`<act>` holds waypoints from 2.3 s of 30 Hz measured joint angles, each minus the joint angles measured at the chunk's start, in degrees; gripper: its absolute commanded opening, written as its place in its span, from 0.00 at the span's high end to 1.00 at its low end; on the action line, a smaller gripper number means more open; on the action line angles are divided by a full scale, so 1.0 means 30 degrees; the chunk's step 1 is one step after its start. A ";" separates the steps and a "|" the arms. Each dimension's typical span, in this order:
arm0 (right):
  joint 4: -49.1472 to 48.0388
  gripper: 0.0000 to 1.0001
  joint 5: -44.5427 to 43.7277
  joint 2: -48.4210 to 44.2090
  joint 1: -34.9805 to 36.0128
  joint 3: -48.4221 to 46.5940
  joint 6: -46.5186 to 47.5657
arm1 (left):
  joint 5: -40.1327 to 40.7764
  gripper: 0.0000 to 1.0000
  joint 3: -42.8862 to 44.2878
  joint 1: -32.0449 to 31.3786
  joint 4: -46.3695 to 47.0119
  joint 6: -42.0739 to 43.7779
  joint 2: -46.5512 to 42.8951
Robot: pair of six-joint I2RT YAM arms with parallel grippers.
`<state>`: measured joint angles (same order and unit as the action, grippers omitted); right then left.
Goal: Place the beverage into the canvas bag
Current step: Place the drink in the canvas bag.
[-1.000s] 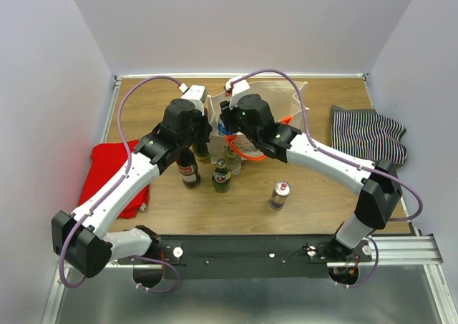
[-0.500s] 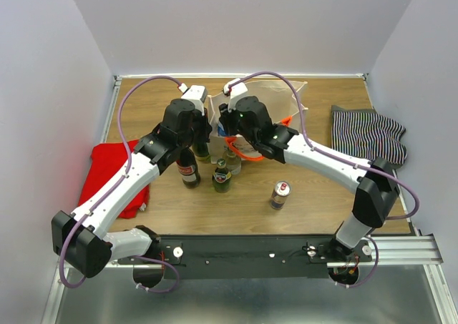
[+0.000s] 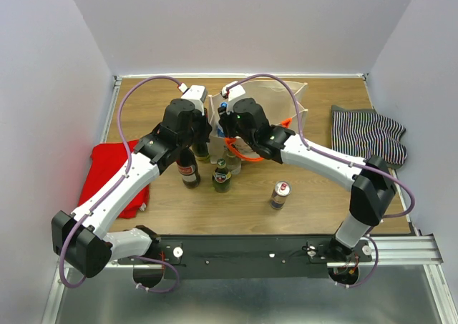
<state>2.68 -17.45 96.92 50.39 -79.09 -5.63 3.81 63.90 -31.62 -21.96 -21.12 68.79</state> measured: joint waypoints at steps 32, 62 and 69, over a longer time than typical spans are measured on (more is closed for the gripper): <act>0.0109 0.94 -0.0029 0.1093 -0.0182 -0.0459 -0.0816 | 0.0000 0.95 0.0000 0.0000 0.0131 -0.0007 0.0073; 0.0131 0.31 -0.0408 0.0160 -0.0197 -0.0459 -0.1690 | 0.0000 0.93 -0.0007 0.0000 0.0146 -0.0007 0.0095; 0.0124 0.31 -0.0590 -0.1071 -0.0197 -0.0481 -0.1610 | -0.0007 0.85 0.0000 0.0000 0.0197 -0.0029 0.0109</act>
<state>3.05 -19.22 93.71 49.80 -80.53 -10.46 3.79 63.90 -31.62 -21.37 -21.21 69.12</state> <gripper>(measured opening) 0.689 0.112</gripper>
